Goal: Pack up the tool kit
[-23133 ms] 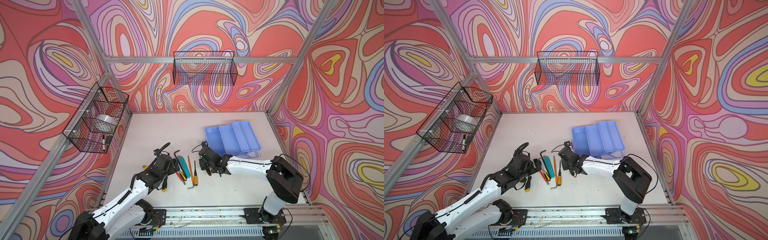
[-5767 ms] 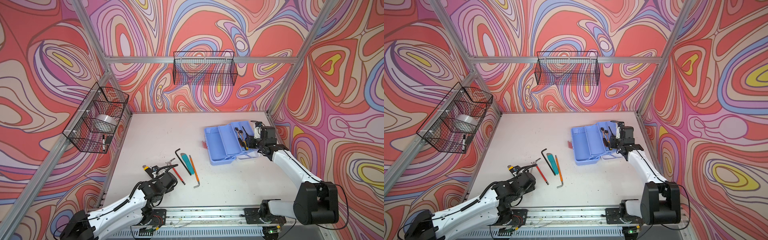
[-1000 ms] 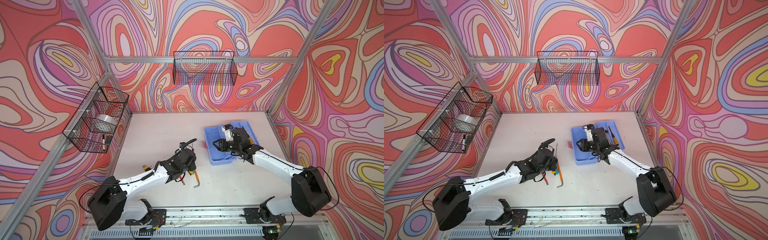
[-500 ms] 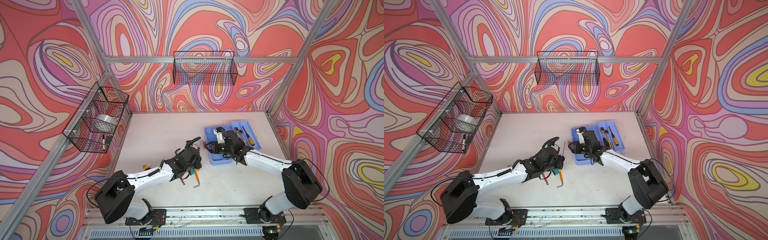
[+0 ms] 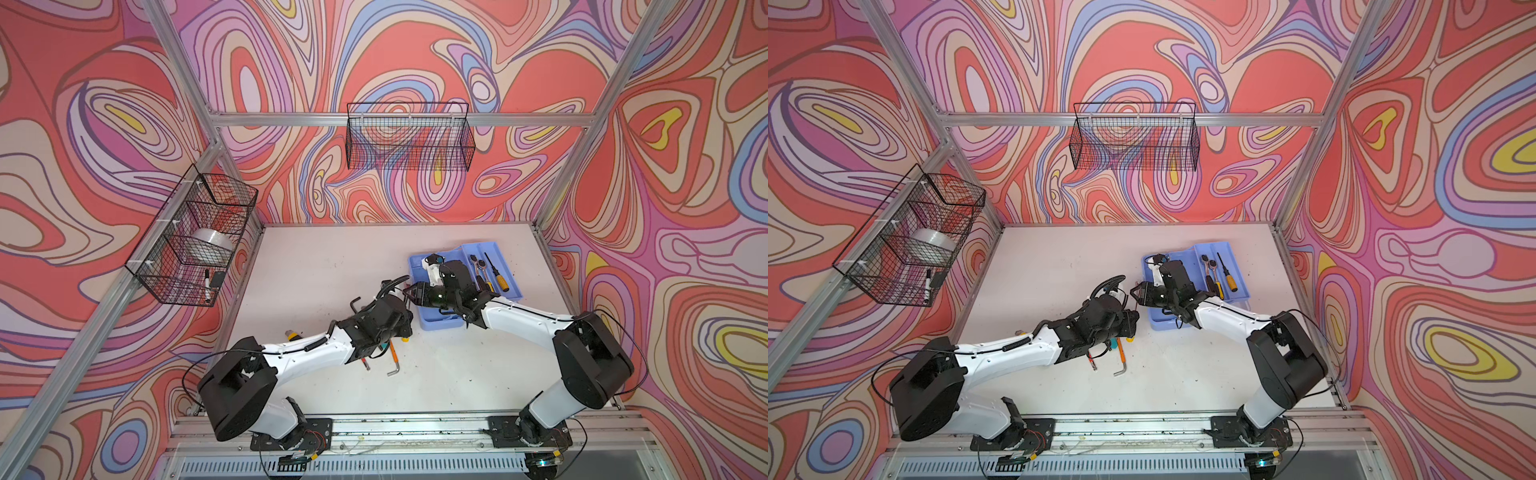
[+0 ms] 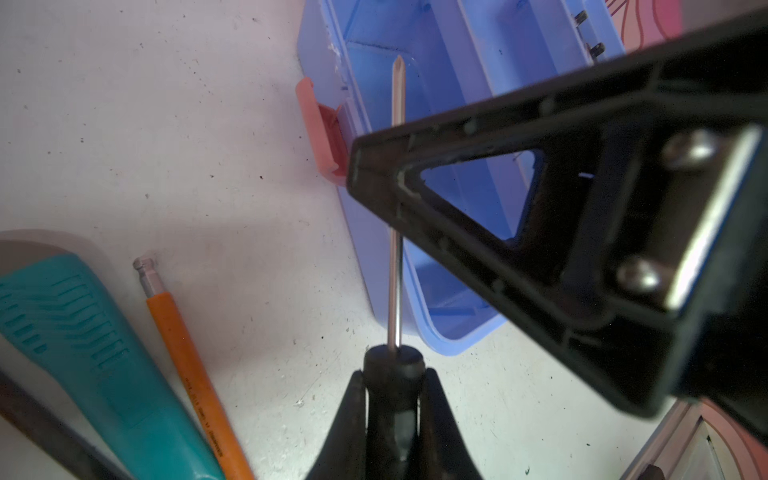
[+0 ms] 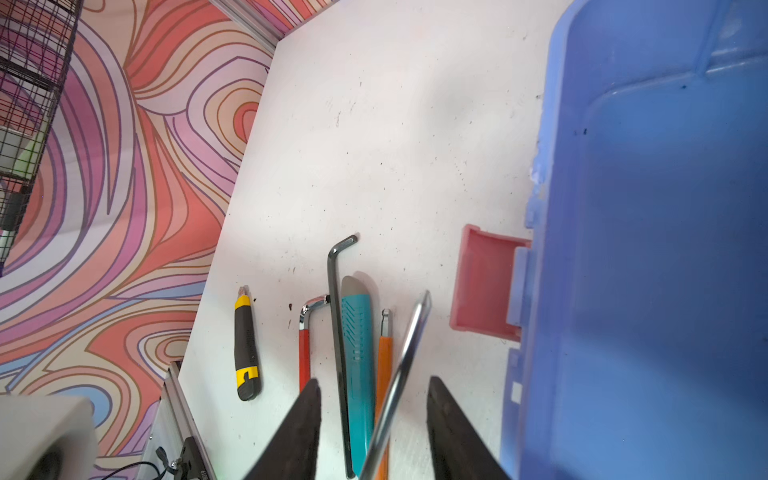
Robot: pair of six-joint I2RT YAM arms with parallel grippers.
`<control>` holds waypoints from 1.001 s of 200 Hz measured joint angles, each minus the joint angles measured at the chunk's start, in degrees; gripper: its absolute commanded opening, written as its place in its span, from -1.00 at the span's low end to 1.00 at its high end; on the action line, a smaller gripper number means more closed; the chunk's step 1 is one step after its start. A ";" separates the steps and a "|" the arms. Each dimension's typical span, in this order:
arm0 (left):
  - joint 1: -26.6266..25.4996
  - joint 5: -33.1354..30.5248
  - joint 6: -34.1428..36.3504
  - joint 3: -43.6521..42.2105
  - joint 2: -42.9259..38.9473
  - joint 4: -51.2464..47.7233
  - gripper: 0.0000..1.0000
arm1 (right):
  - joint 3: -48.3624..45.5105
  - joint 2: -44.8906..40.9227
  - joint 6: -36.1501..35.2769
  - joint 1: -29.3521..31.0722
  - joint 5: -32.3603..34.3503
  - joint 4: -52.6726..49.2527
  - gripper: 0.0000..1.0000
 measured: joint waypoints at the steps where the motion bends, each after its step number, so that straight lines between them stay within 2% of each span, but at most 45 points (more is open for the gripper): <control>1: -0.02 0.00 0.00 0.00 0.00 0.04 -1.00 | 0.00 0.00 0.04 0.00 -0.02 0.02 -0.20; 18: -0.46 -0.13 -0.02 0.04 0.11 1.25 -1.00 | 0.00 0.00 0.57 0.00 -0.22 0.26 -0.33; 77: -1.01 -0.63 -0.07 0.90 2.12 3.23 -0.99 | 0.11 0.00 2.43 -0.02 -0.57 0.76 -0.99; 105: -1.01 -0.83 -0.20 0.92 2.14 3.54 -0.93 | 0.11 -0.15 2.67 -0.22 -0.33 0.28 -1.00; 121: -1.07 -0.98 -0.20 0.92 2.12 3.54 -0.70 | 0.24 -0.31 2.49 -0.22 -0.15 -0.42 -1.00; 152: -1.38 -2.10 -0.13 0.39 0.15 3.48 0.24 | 1.95 -1.46 0.90 -0.50 -0.07 -3.91 -1.00; 164: -1.38 -3.34 -0.17 -0.66 -1.88 3.23 0.52 | 2.69 -2.73 -0.24 -1.49 -0.37 -5.81 -1.00; 178: -1.38 -5.11 -0.22 -2.10 -4.50 2.40 0.71 | 3.82 -4.33 -1.92 -3.76 -0.48 -8.13 -1.00; 200: -1.38 -8.46 -0.55 -4.57 -8.37 -0.04 0.86 | 5.95 -7.23 -5.40 -9.38 -0.37 -12.22 -1.00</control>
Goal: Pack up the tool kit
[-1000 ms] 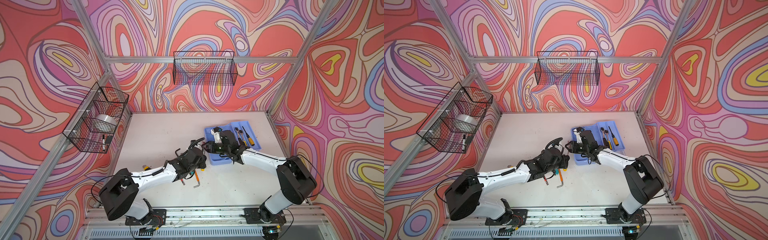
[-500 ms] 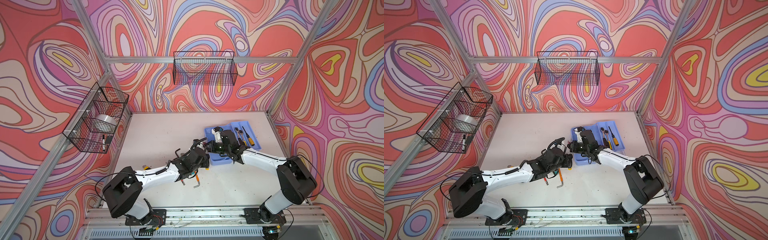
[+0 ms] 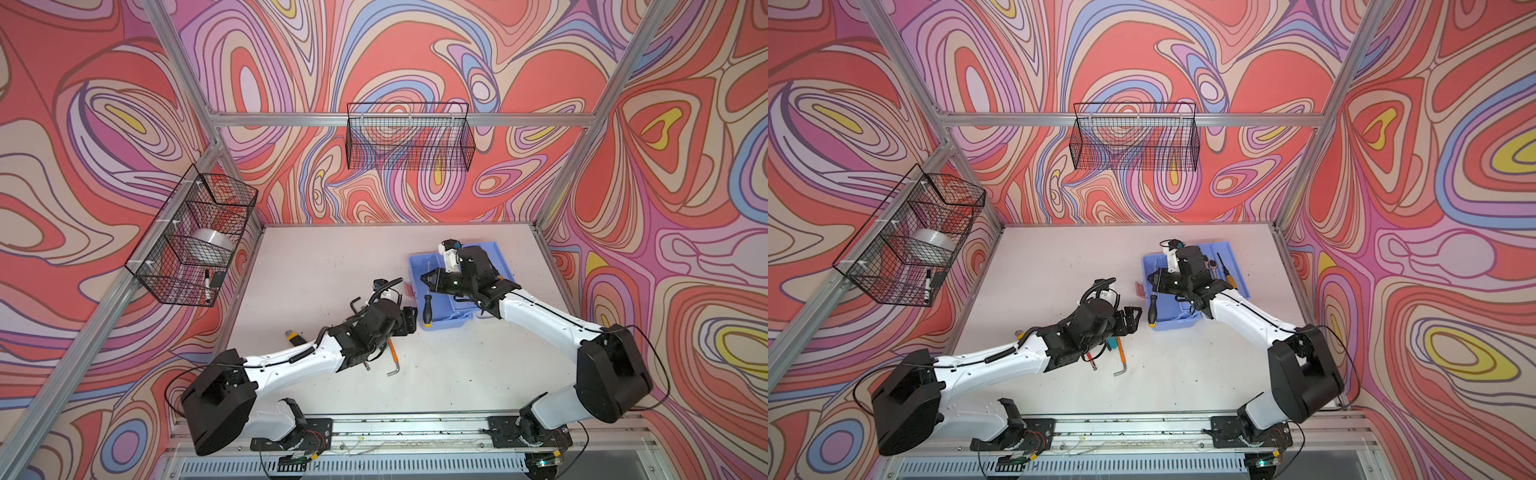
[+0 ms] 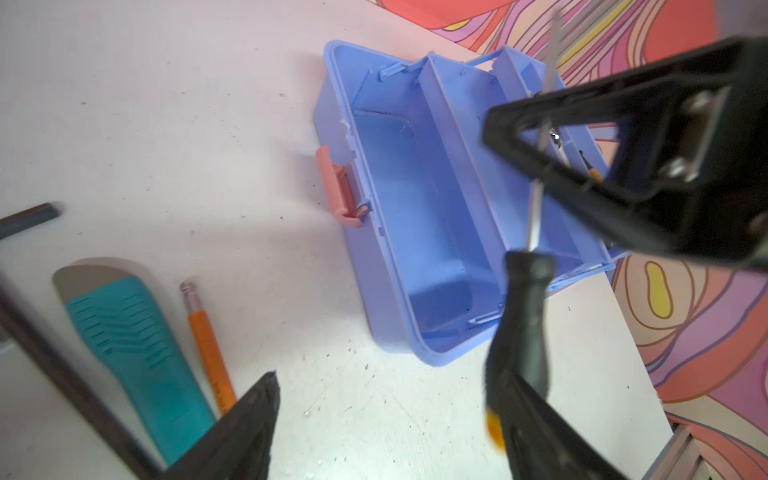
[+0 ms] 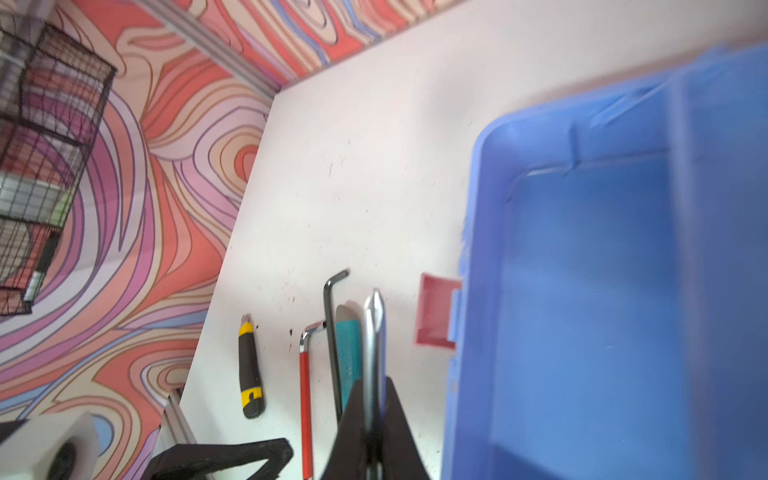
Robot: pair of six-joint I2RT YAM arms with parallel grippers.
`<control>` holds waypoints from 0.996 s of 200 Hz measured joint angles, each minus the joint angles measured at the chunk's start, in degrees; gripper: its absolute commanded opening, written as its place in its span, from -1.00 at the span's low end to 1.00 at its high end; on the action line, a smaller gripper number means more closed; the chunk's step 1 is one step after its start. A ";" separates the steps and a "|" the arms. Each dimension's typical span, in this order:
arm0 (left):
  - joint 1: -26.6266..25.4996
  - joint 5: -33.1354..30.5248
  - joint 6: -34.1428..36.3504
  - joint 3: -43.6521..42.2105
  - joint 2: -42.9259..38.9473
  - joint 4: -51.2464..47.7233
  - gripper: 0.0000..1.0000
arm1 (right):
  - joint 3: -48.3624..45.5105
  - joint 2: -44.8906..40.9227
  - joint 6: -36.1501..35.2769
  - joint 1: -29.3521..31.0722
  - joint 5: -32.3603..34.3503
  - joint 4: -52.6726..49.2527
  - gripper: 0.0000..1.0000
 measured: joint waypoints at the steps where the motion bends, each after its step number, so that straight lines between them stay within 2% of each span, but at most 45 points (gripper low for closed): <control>1: 0.00 -0.11 -0.04 -0.09 -0.11 -0.11 0.86 | 0.07 -0.11 -0.11 -0.20 -0.02 -0.15 -1.00; 40: 0.00 -4.96 -1.49 -6.03 -5.81 -4.72 0.91 | 5.49 -3.74 -10.25 -10.60 3.87 -9.09 -1.00; 81: 0.00 -7.67 -2.71 -9.25 -9.60 -8.79 0.91 | 12.57 -2.10 -20.90 -16.70 9.68 -17.79 -1.00; 143: 0.00 -9.16 -3.37 -10.93 -12.57 -11.52 0.92 | 26.10 6.69 -33.05 -17.94 19.80 -28.44 -1.00; 199: 0.00 -9.97 -3.80 -14.51 -13.88 -12.79 0.93 | 29.09 12.72 -39.91 -17.97 30.18 -33.40 -1.00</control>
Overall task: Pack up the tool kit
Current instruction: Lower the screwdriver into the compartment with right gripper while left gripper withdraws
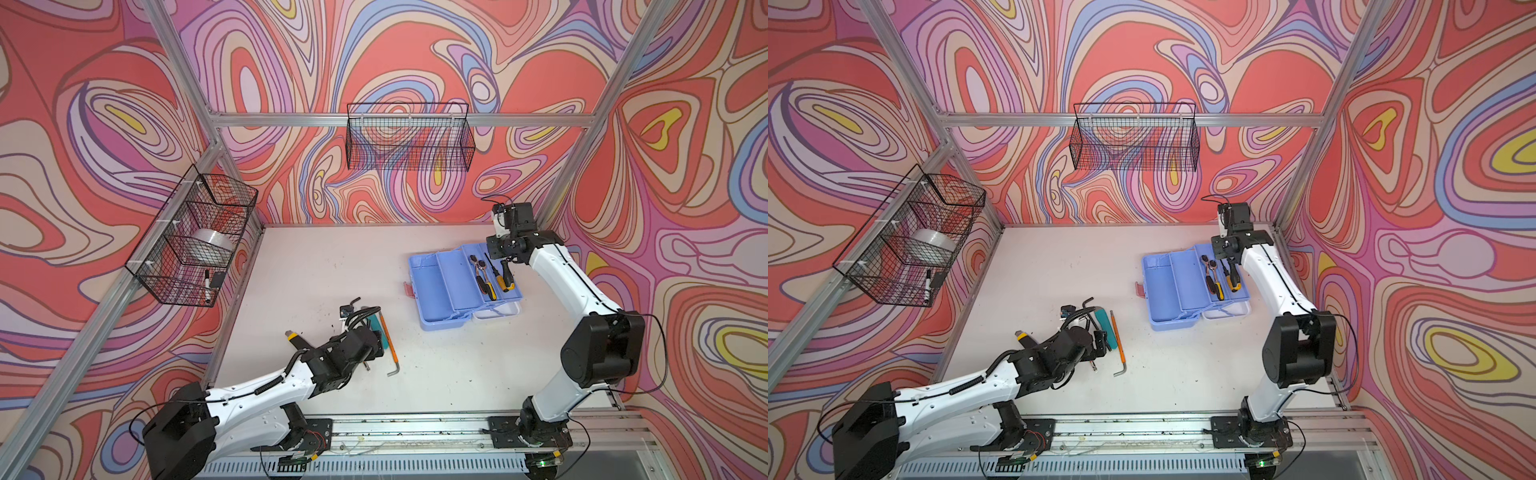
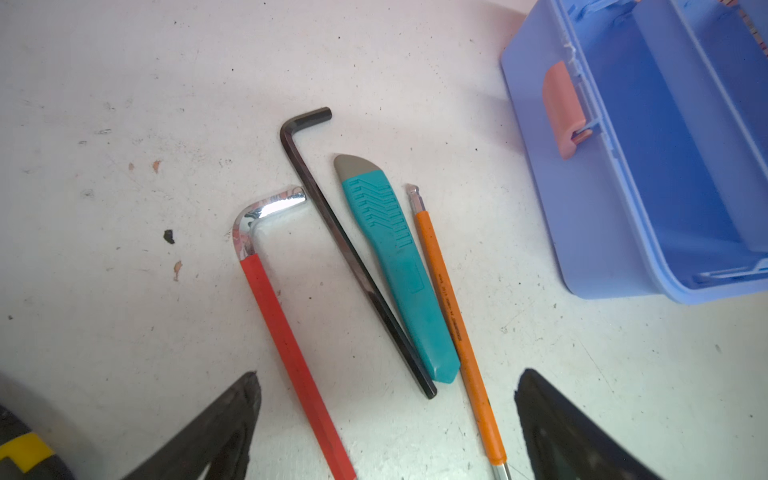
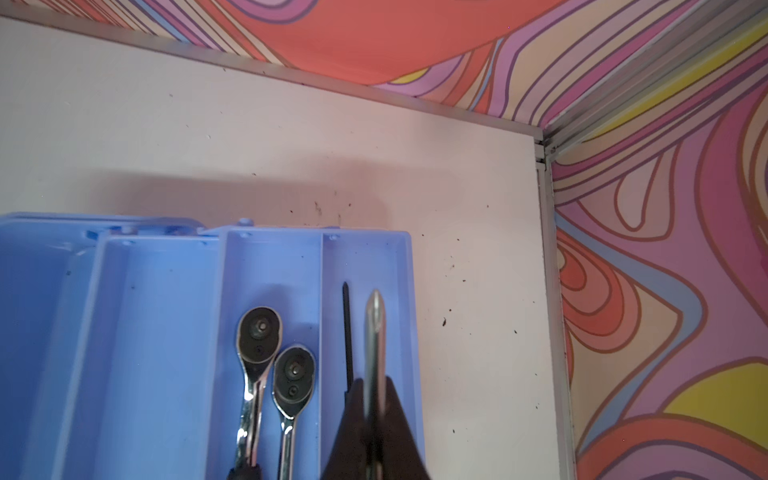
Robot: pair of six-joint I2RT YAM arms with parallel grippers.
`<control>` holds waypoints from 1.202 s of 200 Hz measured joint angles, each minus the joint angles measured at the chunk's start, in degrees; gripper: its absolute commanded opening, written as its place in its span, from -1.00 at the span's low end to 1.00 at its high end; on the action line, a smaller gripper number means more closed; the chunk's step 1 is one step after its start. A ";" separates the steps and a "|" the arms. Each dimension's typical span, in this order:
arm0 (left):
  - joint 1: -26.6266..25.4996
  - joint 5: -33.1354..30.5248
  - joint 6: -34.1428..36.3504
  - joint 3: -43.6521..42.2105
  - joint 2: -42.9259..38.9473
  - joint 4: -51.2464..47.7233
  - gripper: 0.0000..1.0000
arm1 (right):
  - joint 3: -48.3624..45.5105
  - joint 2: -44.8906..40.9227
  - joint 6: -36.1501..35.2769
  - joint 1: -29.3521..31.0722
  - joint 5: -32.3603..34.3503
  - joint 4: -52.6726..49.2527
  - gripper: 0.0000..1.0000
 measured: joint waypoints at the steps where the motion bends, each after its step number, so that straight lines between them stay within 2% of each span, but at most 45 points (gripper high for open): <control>1: 0.00 -0.02 0.00 -0.02 0.00 -0.02 0.93 | 0.00 0.04 -0.04 0.00 0.11 -0.02 -1.00; 44: 0.00 -0.28 0.02 -0.02 0.00 -0.13 0.93 | 0.00 1.92 -2.10 0.00 3.30 0.20 -1.00; 120: 0.07 -0.37 0.00 -0.02 -0.07 -0.20 0.93 | -1.92 4.81 -3.41 0.00 4.81 3.26 -1.00; 141: 0.07 -0.57 0.00 -0.02 -0.31 -0.20 0.93 | -2.58 5.60 -3.61 0.00 5.38 4.02 -0.87; 166: 0.07 -0.76 -0.02 -0.02 -0.33 -0.28 0.93 | -2.78 5.77 -3.32 -0.15 5.25 4.42 -0.52; 188: 0.07 -0.76 -0.17 -0.02 -0.33 -0.61 0.93 | -2.82 5.77 -2.23 -0.15 4.72 4.68 -0.45; 204: 0.07 -0.76 -0.28 -0.02 -0.33 -0.94 0.94 | -2.82 5.77 -1.51 -0.11 4.26 4.81 -0.27; 240: 0.07 -0.76 -0.39 -0.02 -0.33 -1.05 0.93 | -2.82 5.64 0.48 -0.11 3.28 4.74 -0.08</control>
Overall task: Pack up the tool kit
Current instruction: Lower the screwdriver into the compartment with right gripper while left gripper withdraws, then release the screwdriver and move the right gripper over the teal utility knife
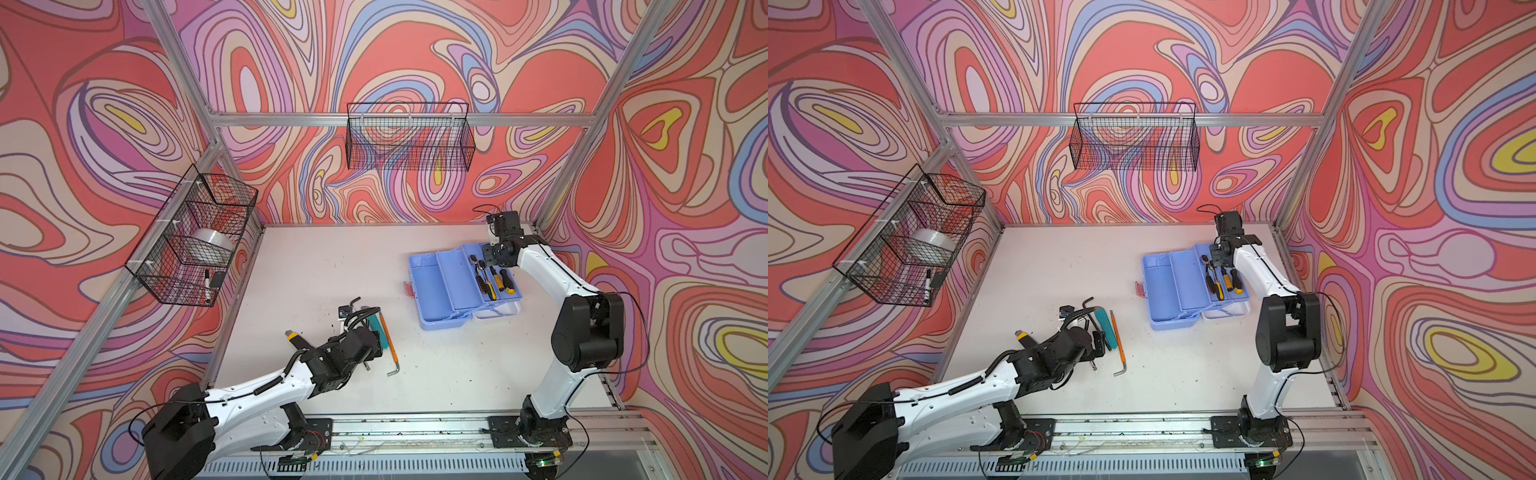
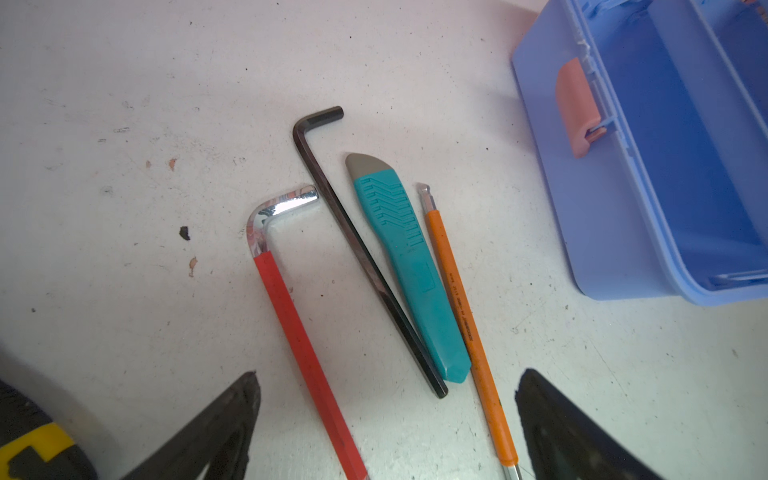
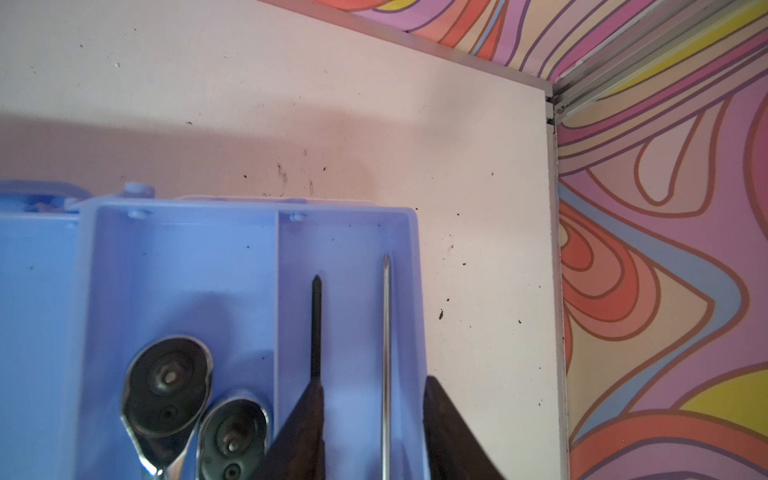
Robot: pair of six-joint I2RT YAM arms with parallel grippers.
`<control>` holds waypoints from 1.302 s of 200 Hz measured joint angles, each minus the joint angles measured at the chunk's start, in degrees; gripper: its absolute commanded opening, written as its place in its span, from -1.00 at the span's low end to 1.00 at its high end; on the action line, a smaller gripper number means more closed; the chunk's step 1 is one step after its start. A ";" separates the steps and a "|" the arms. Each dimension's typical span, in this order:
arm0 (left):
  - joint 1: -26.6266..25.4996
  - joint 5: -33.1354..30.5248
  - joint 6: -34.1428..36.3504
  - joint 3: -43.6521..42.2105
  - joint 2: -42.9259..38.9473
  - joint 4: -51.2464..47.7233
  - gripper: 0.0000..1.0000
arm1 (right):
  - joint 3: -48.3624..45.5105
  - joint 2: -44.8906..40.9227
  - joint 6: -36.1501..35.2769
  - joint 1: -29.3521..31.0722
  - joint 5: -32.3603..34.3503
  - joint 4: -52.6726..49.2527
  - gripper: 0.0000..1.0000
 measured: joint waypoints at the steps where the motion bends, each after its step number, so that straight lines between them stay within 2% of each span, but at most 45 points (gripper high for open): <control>1: 0.00 0.00 0.00 0.00 0.00 0.00 0.93 | 0.00 -0.07 0.17 0.00 -0.07 0.00 -0.07; 39: 0.00 0.00 -0.04 0.00 0.02 -0.07 0.93 | -0.28 -3.06 2.43 0.00 -1.88 0.02 0.05; 89: 0.00 -0.81 -1.77 -0.11 -0.15 -1.60 0.95 | -6.34 -12.20 7.28 0.00 -9.68 3.13 0.45; 132: 0.00 -1.86 -3.52 -1.81 -2.75 -2.05 0.98 | -13.84 -18.56 12.24 1.66 -15.78 6.88 0.46; 183: 0.04 -3.48 -5.88 -2.03 -3.85 -5.84 1.00 | -19.32 -21.77 18.53 11.54 -15.63 9.66 0.34; 260: 0.74 -5.27 -9.53 -2.10 -6.34 -11.69 1.00 | -22.01 -20.39 25.62 29.90 -9.68 14.21 0.21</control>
